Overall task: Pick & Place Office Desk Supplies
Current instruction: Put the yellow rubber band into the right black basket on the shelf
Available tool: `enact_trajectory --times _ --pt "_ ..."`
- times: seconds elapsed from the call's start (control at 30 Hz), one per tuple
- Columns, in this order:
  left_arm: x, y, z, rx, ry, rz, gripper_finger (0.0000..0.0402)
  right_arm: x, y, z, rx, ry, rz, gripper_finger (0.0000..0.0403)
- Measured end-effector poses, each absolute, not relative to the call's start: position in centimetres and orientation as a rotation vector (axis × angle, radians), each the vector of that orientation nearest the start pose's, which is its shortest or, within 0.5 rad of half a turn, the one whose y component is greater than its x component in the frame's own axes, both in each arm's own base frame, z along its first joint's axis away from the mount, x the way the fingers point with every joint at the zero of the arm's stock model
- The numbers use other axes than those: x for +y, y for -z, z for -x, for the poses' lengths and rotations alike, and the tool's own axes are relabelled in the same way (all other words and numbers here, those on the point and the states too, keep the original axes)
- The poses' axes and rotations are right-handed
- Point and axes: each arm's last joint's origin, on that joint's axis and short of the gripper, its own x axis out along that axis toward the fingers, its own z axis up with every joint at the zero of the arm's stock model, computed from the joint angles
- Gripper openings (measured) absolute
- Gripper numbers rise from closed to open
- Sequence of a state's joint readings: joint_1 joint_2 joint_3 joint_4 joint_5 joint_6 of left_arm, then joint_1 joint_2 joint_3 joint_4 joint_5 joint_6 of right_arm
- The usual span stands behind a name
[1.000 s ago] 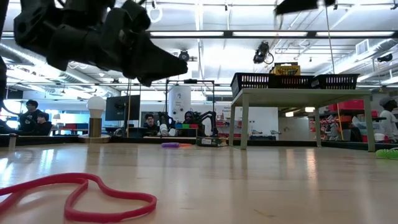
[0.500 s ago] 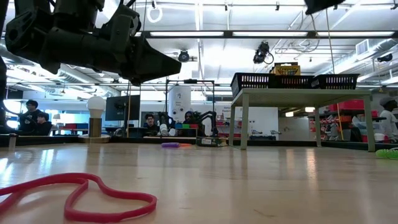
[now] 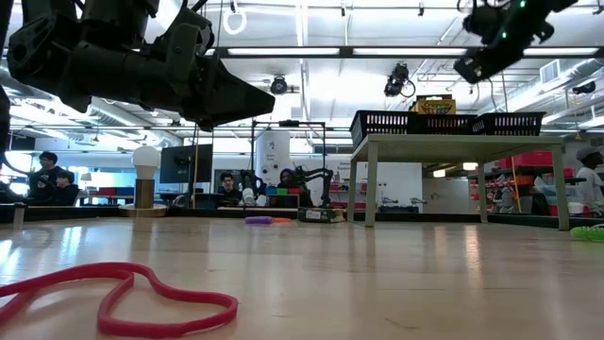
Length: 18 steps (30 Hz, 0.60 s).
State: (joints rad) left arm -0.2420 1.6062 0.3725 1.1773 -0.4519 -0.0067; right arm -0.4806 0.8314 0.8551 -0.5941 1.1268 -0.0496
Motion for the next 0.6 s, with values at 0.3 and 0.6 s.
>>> enact_trajectory --times 0.3,0.6 --pt "-5.0 -15.1 -25.6 0.052 -0.21 -0.012 0.0113 -11.0 -29.9 -11.0 0.683 1.639 0.129 0.0054" --pt "-5.0 -15.1 -25.6 0.052 -0.21 -0.012 0.0113 -11.1 -29.8 -10.9 0.63 1.67 0.078 0.0175"
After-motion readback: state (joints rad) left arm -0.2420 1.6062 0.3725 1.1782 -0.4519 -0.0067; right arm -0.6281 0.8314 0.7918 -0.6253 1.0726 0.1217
